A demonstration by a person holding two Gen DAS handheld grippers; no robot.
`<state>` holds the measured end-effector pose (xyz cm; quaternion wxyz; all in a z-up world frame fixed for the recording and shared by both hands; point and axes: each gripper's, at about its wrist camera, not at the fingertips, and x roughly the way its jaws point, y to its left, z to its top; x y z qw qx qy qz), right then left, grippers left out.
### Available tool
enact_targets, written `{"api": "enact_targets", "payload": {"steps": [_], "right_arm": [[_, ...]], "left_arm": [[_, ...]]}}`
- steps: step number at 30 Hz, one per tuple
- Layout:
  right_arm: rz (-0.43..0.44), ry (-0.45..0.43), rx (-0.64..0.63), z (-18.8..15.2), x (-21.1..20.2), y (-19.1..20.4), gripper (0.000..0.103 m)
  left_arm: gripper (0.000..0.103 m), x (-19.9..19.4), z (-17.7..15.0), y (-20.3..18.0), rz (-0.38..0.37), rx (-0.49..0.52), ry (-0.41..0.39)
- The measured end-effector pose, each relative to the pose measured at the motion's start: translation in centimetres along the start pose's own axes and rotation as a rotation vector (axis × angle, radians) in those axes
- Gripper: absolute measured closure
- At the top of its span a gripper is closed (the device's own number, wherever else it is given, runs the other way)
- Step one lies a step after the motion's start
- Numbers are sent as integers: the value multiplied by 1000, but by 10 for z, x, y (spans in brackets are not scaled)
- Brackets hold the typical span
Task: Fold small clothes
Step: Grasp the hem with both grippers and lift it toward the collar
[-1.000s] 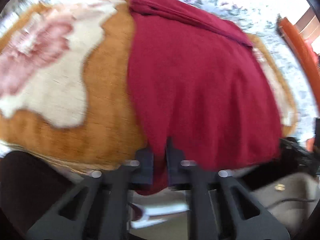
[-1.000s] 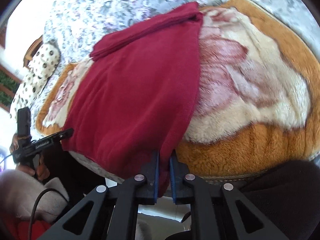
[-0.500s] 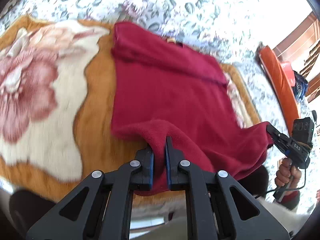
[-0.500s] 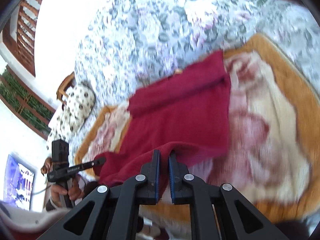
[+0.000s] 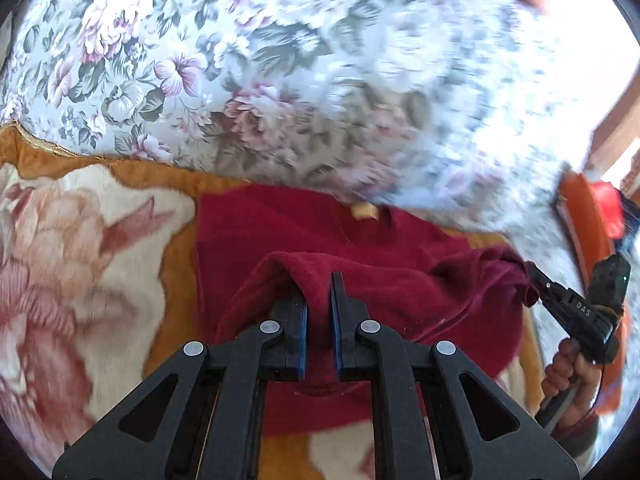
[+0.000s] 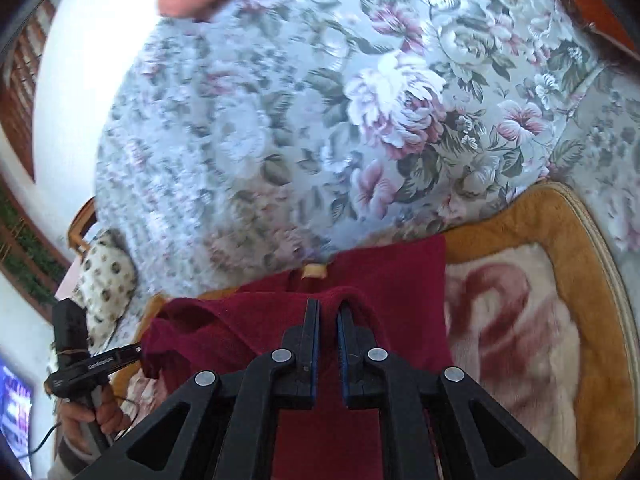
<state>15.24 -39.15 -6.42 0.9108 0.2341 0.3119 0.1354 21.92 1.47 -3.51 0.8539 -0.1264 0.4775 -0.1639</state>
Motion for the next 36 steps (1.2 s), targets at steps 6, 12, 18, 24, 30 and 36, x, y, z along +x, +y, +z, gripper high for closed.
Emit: {"api": "enact_targets", "payload": {"steps": [6,12,18,24,30,36], "right_arm": [[-107,60,107,19,70,-36,92],[-198,-58,-45,20,36,-17,62],[-191,-21,-55,22,33,-17,62],[-333,112,-214,13,87,-5,62],[-393,97,-248,18,107,-9,97],[-546,82,-282,23,127,-23,97]], "left_arm": [[91,48,36,33,-23,-122,77],[32,22,49,31,3,-84,-31],[31,8,46,34,-2,-80,-36],[31,34,27,29,73,-25,34],[31,69,18,33,96,-20,84],[31,86,25,37,133,-28,84]]}}
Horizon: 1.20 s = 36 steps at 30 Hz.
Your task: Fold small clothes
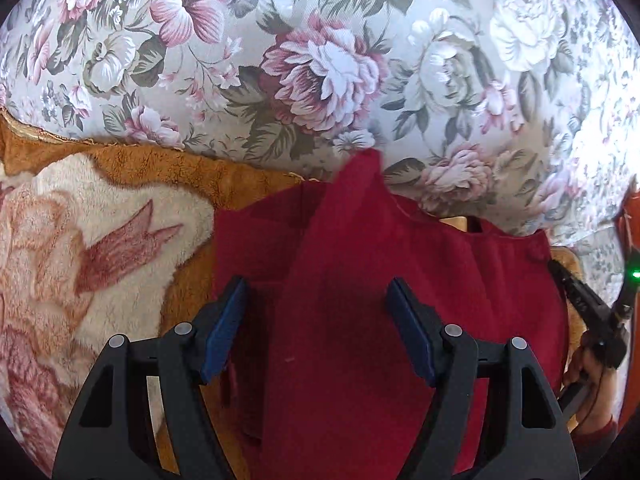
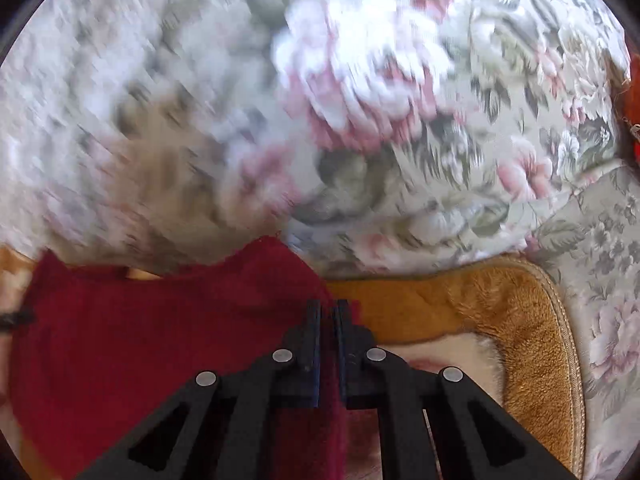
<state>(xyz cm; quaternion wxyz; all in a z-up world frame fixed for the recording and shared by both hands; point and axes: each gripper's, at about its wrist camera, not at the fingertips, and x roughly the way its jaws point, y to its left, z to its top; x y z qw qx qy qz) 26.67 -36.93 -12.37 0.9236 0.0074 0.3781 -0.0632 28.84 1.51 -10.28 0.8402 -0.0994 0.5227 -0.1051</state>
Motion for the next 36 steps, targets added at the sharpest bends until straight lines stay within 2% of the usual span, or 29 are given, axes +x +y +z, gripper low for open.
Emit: {"api": "enact_targets", "payload": {"steps": [3,6,8,11,14,17,19,22,26,29,31,33,36], "right_arm": [[-20,46,-23,-5,14,3,97],[-19,-4,1,-5,-13,3,89],[20,-32,18,-4,-34,7,84],[228,-24,-8,-3,-54,35,77],[456,25,-42,-1,-59,83,77],[561,65,-51,5,-55,134,77],[629,97,-44,8,-48,168,76],[659,152,-75,13,-28,219,76],[660,262,-112,7,8,269,76],[634,261,-144,9,30,297,76],[662,257,-126,9,42,309,73],[741,296,-83,9,50,312,73],[755,257,-83,11,32,300,73]], "left_arm": [[31,-7,-2,2,3,-1,-11],[31,-24,-9,9,3,8,-27],[31,-36,-18,15,1,12,-34],[31,-51,-36,23,-18,18,-46],[31,-61,-58,23,-34,28,-53],[31,-61,-80,22,-52,38,-38],[31,-55,-93,20,-18,54,-28],[31,-46,-103,23,25,69,-16],[31,-41,-105,36,-28,10,-9],[31,-39,-104,40,-43,-7,-15],[31,-39,-104,42,-52,-16,-16],[31,-39,-103,43,-59,-22,-17],[31,-39,-103,44,-63,-22,-22]]}}
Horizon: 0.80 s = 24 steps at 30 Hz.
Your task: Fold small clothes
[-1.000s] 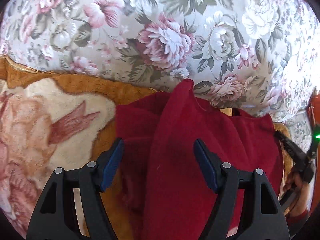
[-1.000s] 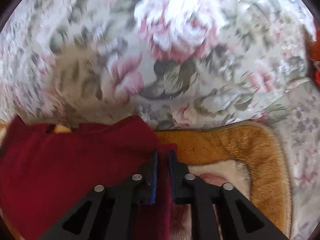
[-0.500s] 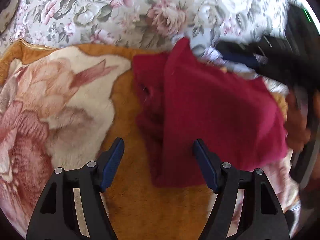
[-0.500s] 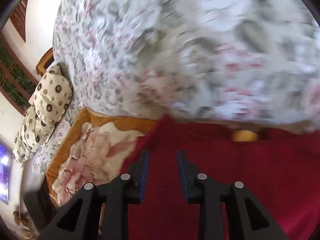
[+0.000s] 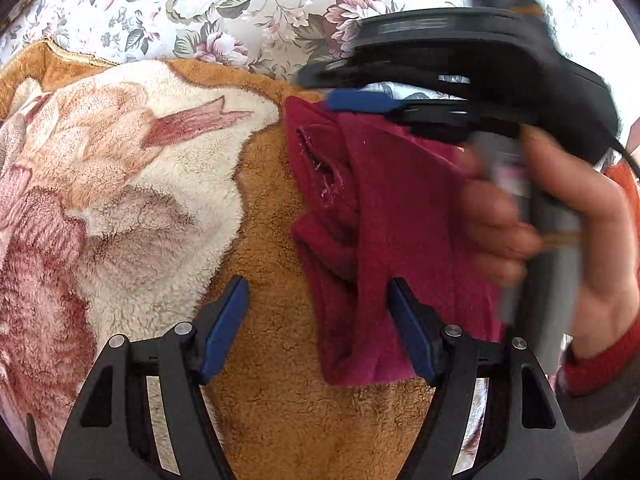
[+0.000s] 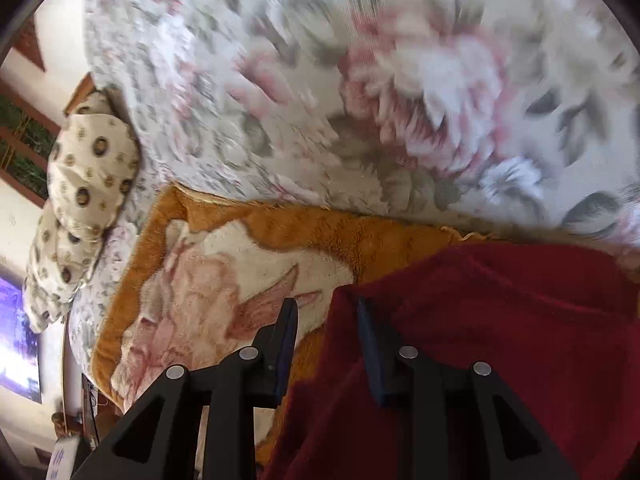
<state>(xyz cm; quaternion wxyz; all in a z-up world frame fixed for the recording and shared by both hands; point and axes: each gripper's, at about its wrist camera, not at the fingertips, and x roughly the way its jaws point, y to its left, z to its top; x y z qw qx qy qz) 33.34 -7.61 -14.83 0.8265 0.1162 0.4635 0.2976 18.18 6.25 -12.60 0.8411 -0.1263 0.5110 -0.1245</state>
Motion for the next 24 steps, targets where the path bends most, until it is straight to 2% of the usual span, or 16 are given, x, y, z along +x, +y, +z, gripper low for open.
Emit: {"api": "enact_targets", "payload": {"steps": [2,3,5,8,9,12,15,18,21,24], "right_arm": [[-5,-33,-25,-6,-27,1,73],[-41,-44,-47,-11,-43,0,73],[-167,-58,-101,-26,-73,-4,73],[-277,-96,-144,-48,-107,-14,73],[-341,-110,-149,-58,-119,-20,73],[-453,-132,-131,-77,-131,-43,73],[-470,-58,-82,-86,-118,-74,73],[-479,-73,-97,-86,-128,-67,73],[-419,-139,-98,-92,-150,-53,73],[-435,-149,-124,-104,-157,-47,73]], "left_arm": [[31,-1,-2,-1,1,2,-7],[31,-1,-2,-1,2,1,-10],[31,-1,-4,-1,2,-8,-19],[31,-5,-7,0,7,-18,-23],[31,-6,-10,-1,10,-17,-23],[30,-4,-9,-3,26,-16,-17],[30,0,-6,-5,45,-16,-12],[30,-1,-6,-5,46,-24,-6],[30,-2,-7,-4,51,-22,-5],[30,-2,-8,-5,56,-27,-9]]}}
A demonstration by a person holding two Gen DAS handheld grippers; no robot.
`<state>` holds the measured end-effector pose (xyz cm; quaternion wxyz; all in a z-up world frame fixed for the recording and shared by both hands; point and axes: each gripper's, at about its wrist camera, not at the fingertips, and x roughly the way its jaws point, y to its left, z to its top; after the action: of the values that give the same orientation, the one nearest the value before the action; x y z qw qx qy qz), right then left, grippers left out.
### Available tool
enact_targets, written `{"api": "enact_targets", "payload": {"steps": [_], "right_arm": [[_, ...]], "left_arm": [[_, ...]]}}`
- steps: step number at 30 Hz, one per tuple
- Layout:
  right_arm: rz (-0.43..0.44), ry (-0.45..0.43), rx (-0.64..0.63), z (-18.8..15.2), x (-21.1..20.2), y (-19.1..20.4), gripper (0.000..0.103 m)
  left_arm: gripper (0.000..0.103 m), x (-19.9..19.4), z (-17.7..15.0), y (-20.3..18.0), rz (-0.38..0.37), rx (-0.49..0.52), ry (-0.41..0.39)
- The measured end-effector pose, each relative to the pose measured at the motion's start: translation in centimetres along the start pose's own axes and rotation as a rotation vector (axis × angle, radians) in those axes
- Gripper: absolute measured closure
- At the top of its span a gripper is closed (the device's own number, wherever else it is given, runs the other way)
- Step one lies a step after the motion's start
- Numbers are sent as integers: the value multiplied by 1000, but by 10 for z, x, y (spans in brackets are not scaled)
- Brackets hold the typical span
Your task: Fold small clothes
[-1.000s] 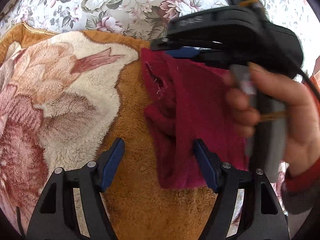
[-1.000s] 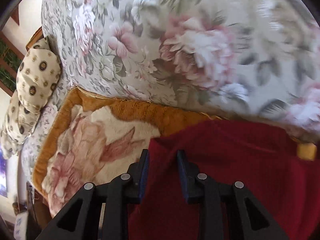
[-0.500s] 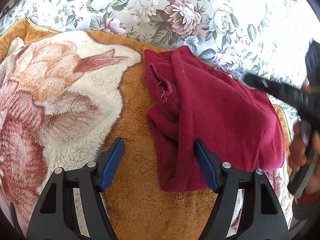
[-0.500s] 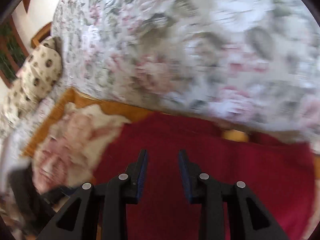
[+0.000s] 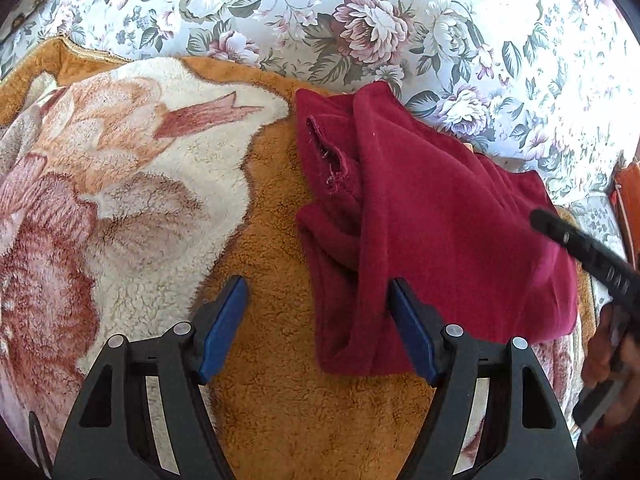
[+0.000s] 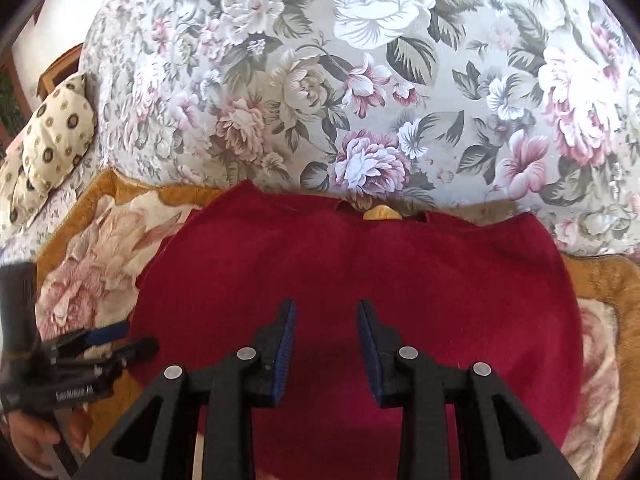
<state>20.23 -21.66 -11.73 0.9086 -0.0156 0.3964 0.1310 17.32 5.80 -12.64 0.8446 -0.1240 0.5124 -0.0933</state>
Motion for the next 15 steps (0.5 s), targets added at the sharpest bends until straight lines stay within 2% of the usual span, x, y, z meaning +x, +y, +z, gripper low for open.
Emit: {"api": "enact_targets", "payload": {"steps": [2,4,6,15], "right_arm": [[-4,27,-16,-8,11,3,73],[-33,96,-18,-14,32,6,73],[-53,95,-28,-12,34,10,73],[79,45,-2,25,11,39,73]], "left_arm": [[30,1,0,-1,4,-3,-3],[30,1,0,-1,3,-2,-4],[30,2,-1,0,-6,-6,-10],[25,4,0,0,-25,6,-36]]}}
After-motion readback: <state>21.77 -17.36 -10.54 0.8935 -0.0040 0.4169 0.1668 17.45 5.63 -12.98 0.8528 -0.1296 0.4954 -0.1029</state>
